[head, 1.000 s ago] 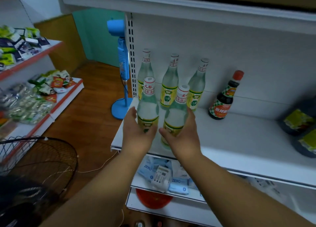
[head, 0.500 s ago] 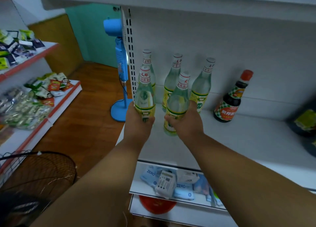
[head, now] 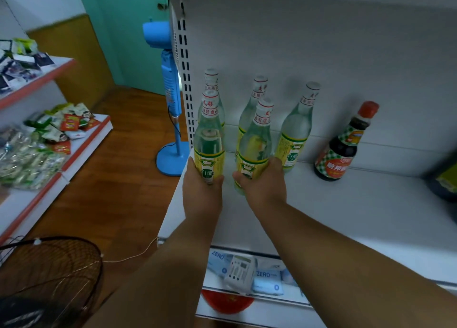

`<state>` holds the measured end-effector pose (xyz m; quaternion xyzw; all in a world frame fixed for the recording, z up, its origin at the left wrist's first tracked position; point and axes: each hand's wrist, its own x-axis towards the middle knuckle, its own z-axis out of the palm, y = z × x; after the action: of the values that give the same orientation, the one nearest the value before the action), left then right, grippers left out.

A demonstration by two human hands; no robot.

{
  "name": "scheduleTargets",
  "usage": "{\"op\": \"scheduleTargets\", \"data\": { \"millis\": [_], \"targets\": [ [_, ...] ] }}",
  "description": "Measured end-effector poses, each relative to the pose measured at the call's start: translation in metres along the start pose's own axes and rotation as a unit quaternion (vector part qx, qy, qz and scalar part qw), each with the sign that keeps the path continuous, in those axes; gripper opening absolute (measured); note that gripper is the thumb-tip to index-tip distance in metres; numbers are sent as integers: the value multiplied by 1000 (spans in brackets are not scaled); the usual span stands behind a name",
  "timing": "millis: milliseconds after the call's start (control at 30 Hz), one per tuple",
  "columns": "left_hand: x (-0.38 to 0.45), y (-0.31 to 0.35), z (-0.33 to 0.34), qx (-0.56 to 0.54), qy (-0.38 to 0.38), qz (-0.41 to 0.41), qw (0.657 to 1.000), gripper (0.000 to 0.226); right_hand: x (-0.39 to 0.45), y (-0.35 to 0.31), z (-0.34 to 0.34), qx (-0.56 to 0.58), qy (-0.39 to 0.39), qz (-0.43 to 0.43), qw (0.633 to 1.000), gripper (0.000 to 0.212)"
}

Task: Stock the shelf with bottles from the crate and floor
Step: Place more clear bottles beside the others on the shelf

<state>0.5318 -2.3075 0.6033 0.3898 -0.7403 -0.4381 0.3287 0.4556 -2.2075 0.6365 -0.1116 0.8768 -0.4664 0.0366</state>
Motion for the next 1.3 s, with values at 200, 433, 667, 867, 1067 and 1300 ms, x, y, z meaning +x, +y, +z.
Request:
{"op": "scheduleTargets", "data": {
  "millis": [200,433,667,867,1067,1300],
  "targets": [
    [-1,-4,5,-6,13,14,1000,63,8,0,3,-7,-29,-18,999,55],
    [1,-7,7,-17,13,26,999,62,4,-2,2,-10,-22,-14,1000,55],
    [3,-8,9,-9,20,28,999,65,0,0,0,-18,-28,-23,999,53],
    [4,-9,11,-7,31,20,999,67,-2,0,3,-18,-12,-19,1000,56],
    [5,-10,10,-20,39,10,999,68,-3,1,6,-3,-6,-18,1000,56],
    [6,-10,10,-16,33,7,999,68,0,-2,4,-10,-14,-18,1000,56]
  ]
}}
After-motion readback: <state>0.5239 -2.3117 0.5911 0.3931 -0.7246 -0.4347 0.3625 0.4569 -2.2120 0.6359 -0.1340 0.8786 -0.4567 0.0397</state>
